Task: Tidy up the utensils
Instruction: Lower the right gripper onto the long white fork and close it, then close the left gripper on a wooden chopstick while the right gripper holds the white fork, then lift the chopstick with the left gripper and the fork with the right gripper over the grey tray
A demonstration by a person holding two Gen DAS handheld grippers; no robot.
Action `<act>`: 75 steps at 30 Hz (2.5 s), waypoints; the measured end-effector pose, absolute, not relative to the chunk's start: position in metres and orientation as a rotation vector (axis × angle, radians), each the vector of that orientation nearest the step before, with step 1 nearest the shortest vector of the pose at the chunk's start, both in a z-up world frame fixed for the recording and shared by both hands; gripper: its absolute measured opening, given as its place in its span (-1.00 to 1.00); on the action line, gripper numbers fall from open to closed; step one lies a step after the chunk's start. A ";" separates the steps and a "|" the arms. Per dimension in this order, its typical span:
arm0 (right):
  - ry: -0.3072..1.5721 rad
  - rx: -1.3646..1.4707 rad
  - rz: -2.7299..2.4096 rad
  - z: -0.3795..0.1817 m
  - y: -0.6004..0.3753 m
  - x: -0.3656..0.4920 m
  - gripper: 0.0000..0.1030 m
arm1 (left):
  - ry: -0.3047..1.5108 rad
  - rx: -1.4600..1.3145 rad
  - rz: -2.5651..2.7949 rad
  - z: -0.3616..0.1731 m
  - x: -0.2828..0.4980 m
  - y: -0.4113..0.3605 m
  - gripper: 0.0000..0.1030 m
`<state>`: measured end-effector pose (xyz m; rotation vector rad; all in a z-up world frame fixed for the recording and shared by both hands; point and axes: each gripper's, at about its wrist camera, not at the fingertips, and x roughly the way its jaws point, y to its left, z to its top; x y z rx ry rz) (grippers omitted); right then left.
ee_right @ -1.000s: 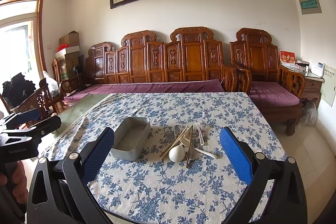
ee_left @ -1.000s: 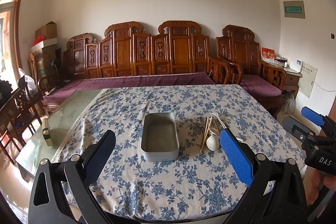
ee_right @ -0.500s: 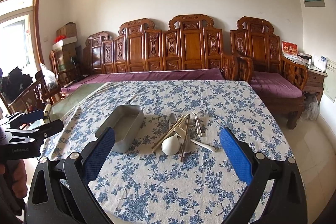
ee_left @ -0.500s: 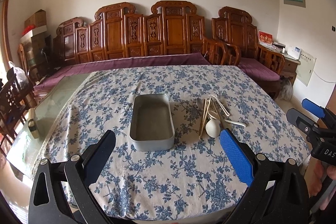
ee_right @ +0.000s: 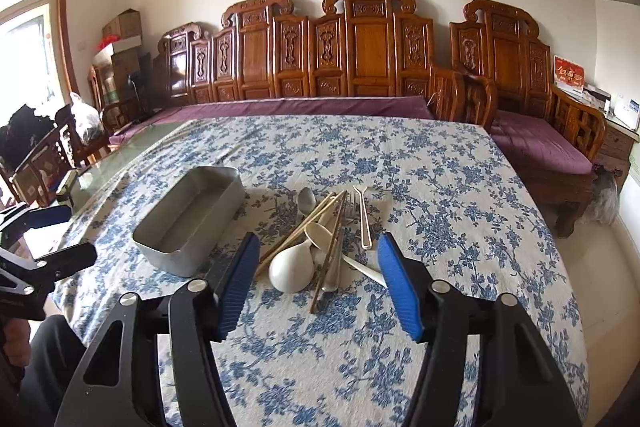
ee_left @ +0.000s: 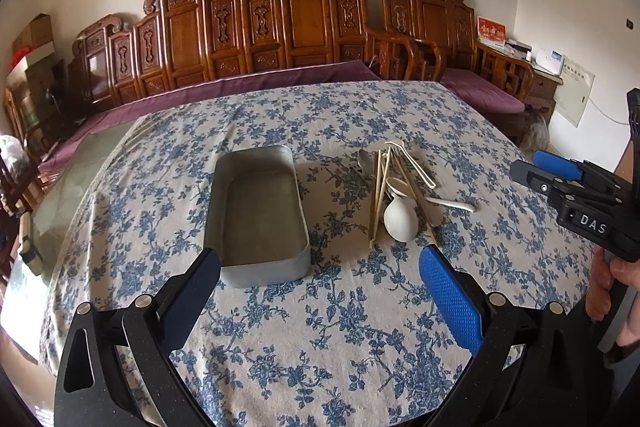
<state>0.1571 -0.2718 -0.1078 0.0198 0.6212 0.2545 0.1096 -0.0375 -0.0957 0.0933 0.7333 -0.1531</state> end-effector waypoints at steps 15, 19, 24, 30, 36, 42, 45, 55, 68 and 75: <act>0.795 -0.002 0.287 -0.190 -0.286 0.300 -0.24 | 0.837 0.094 -0.230 -0.129 0.177 -0.066 0.59; 0.875 0.025 0.283 -0.223 -0.295 0.331 -0.34 | 0.884 0.090 -0.257 -0.146 0.190 -0.079 0.31; 0.870 -0.037 0.326 -0.233 -0.286 0.346 -0.35 | 0.929 0.094 -0.270 -0.170 0.203 -0.092 0.04; 0.925 -0.117 0.303 -0.249 -0.282 0.356 -0.64 | 0.988 0.103 -0.276 -0.202 0.217 -0.107 -0.31; 0.922 -0.135 0.297 -0.245 -0.291 0.353 -0.75 | 1.024 0.115 -0.268 -0.222 0.226 -0.113 -0.49; 0.880 -0.140 0.308 -0.232 -0.289 0.345 -0.75 | 1.050 0.114 -0.246 -0.235 0.230 -0.112 -0.53; 0.876 -0.145 0.313 -0.232 -0.287 0.344 -0.75 | 1.038 0.114 -0.234 -0.236 0.233 -0.113 -0.59; 0.864 -0.142 0.304 -0.226 -0.290 0.340 -0.75 | 1.034 0.124 -0.213 -0.235 0.229 -0.112 -0.92; 0.843 -0.156 0.312 -0.218 -0.287 0.328 -0.75 | 1.046 0.106 -0.235 -0.226 0.201 -0.107 -0.92; 0.842 -0.162 0.319 -0.218 -0.286 0.327 -0.74 | 1.058 0.110 -0.229 -0.229 0.207 -0.106 -0.89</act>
